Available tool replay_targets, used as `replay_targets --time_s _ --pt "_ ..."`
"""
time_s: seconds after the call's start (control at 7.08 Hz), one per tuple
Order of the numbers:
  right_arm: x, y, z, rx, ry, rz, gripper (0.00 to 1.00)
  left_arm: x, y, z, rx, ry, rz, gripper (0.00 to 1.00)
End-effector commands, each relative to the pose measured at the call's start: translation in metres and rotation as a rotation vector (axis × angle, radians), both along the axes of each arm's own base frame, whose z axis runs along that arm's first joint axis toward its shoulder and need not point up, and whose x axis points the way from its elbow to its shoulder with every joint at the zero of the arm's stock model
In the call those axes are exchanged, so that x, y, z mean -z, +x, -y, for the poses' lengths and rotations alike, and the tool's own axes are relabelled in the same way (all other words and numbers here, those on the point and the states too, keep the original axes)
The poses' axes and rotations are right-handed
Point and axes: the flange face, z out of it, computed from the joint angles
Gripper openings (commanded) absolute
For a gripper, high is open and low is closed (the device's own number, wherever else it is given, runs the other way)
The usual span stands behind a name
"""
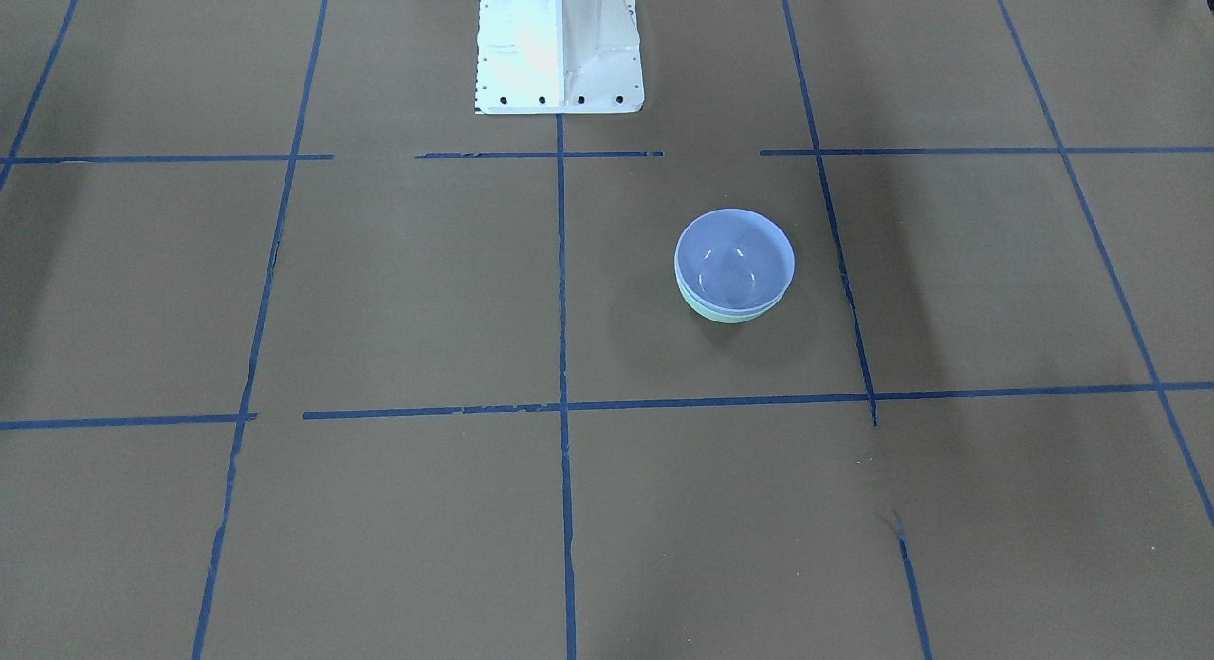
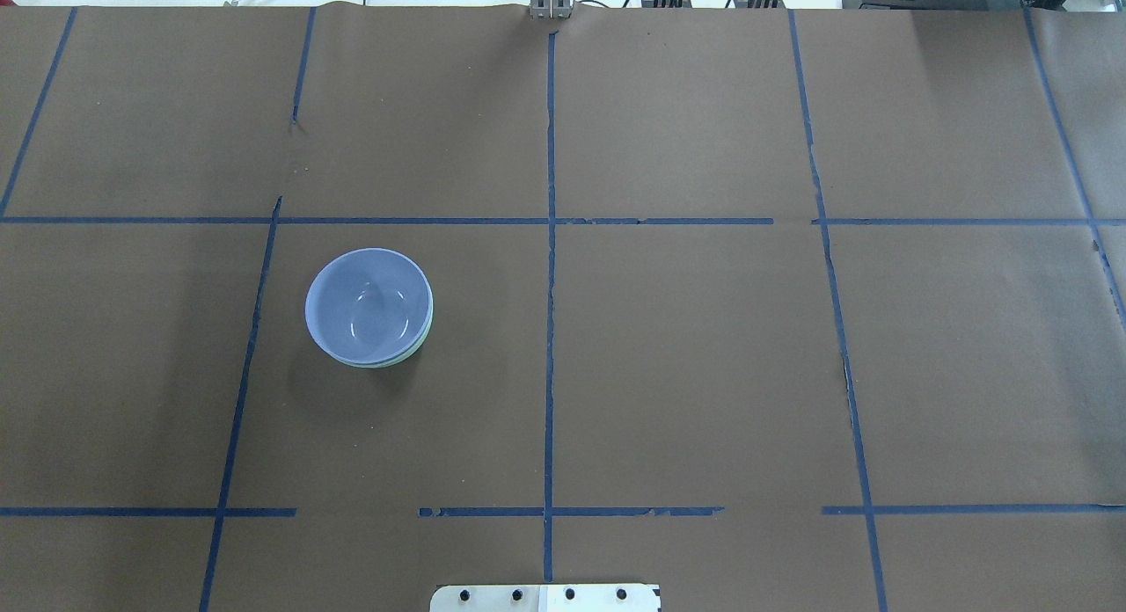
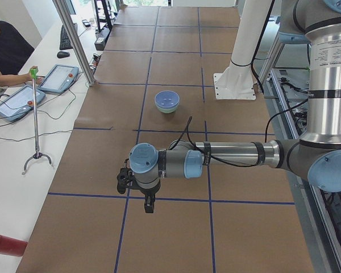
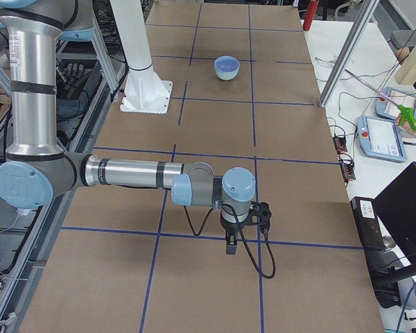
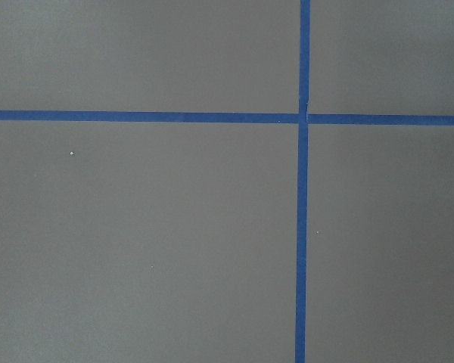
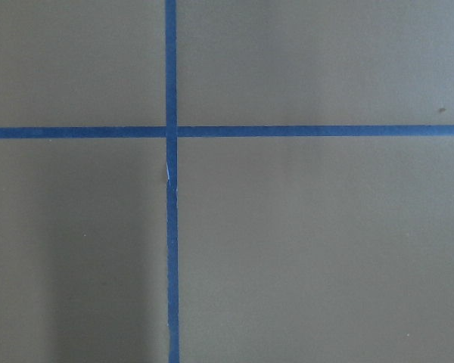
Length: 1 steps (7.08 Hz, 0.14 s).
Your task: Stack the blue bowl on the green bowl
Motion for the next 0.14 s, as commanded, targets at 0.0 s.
replay_targets --time_s 0.0 --pt "0.0000 0.0000 0.0000 0.000 0.000 0.000 1.00 0.0032 0.0000 0.0005 0.000 0.007 0.000 1.00"
